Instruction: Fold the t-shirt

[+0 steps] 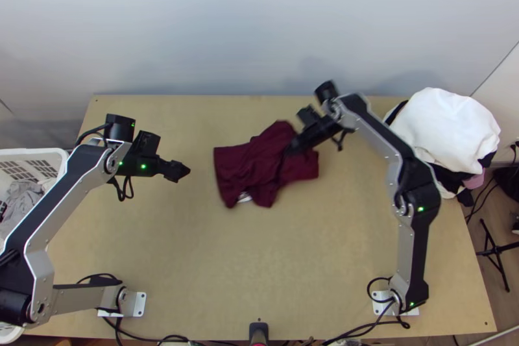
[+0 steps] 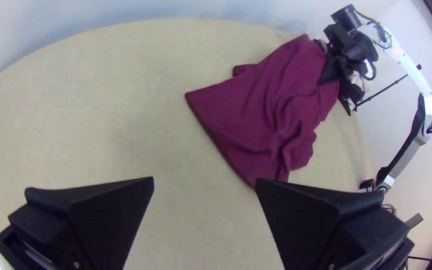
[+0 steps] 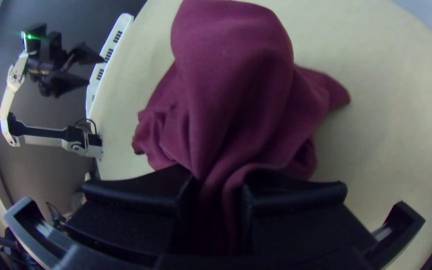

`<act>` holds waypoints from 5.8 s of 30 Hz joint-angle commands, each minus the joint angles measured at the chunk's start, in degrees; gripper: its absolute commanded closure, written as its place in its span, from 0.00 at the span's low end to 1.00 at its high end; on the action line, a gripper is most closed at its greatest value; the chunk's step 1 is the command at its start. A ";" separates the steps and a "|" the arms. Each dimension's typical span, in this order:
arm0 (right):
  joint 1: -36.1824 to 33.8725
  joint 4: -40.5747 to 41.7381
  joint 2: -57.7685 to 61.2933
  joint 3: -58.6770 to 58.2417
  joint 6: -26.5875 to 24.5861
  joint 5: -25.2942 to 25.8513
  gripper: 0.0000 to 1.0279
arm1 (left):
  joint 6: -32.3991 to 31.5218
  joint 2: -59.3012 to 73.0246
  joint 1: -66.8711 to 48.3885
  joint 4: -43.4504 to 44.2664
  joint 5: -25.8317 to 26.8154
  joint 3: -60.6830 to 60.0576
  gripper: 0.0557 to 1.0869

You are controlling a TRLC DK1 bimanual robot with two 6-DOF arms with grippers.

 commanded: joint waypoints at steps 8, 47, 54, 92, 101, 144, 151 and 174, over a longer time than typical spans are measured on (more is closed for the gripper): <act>-7.74 -10.06 -0.87 26.79 5.16 1.38 0.97 | 1.23 -2.00 0.99 -0.98 -0.06 -3.82 0.04; -44.22 -5.66 -16.60 27.32 4.98 12.36 0.97 | 10.90 -1.12 1.60 -0.10 -0.14 -12.52 0.04; -49.84 -5.93 -15.02 25.12 3.31 11.83 0.97 | 12.04 1.96 1.60 0.60 -0.14 -11.03 0.04; -72.08 -18.76 -13.53 15.81 -14.00 9.64 0.04 | 7.38 3.36 -2.88 2.62 -2.25 -11.21 0.04; -64.87 -18.85 -23.20 24.16 -11.46 14.30 0.28 | 4.04 1.25 -5.43 3.41 -3.57 -12.17 0.04; -43.78 35.12 -24.34 -25.85 7.35 35.13 0.03 | 1.58 -11.49 -1.48 -0.63 -14.73 -16.22 0.04; -44.04 33.80 -27.24 -23.31 7.88 34.16 0.03 | 2.11 -13.95 -1.12 -0.80 -14.82 -17.45 0.04; -21.54 48.57 -91.57 -57.14 8.14 45.23 0.04 | -2.02 -39.97 0.81 6.58 -22.21 -25.53 0.04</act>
